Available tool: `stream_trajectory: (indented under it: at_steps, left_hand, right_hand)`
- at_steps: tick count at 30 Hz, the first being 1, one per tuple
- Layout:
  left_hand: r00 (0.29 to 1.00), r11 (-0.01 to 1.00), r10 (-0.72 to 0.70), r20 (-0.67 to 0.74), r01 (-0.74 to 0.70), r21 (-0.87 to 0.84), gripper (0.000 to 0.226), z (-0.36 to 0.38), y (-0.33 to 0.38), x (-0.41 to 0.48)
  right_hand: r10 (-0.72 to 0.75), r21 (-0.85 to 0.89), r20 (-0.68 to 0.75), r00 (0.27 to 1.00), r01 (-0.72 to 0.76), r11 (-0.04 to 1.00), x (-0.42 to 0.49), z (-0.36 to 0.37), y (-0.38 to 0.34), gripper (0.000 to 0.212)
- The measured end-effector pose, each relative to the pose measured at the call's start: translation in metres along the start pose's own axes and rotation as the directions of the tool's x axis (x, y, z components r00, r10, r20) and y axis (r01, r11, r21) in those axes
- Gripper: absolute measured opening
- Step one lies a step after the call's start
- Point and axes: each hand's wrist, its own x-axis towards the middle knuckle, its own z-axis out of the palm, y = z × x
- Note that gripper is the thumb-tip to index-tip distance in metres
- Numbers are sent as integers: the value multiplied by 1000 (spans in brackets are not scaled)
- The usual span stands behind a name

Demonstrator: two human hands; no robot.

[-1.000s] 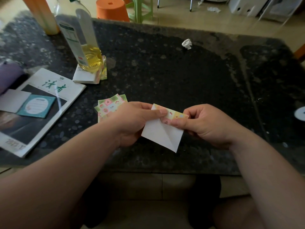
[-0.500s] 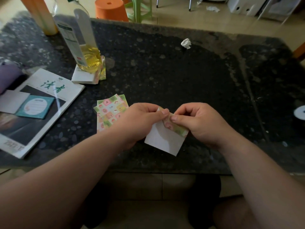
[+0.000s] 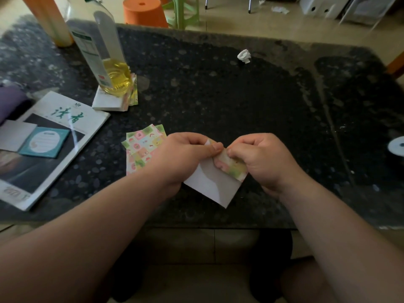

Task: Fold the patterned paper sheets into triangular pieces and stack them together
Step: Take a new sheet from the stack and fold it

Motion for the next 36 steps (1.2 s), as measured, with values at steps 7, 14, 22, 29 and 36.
stream_trajectory:
  at_steps: [7,14,22,29,36]
  left_hand:
    - [980,978,-94,-173,58,-202,14,-28,16,7]
    - [997,997,-64,-42,61,-57,10,-14,9,2]
    - [999,995,49,9,-50,89,15,-2,5,1]
    - [996,973,23,87,-43,228,4,-6,7,-4]
    - [986,950,43,164,-91,298,10,-13,19,-13]
  right_hand:
    - [47,-98,7,999,-47,994,5,-37,4,25]
    - [-114,-59,1,993,114,992,0,-27,6,12]
    - [-83,-211,139,987,112,971,0,-12,0,13]
    - [-114,-257,196,974,163,953,-7,-20,-4,12]
    - [-190,-262,244,951,254,931,-13,-31,-10,14]
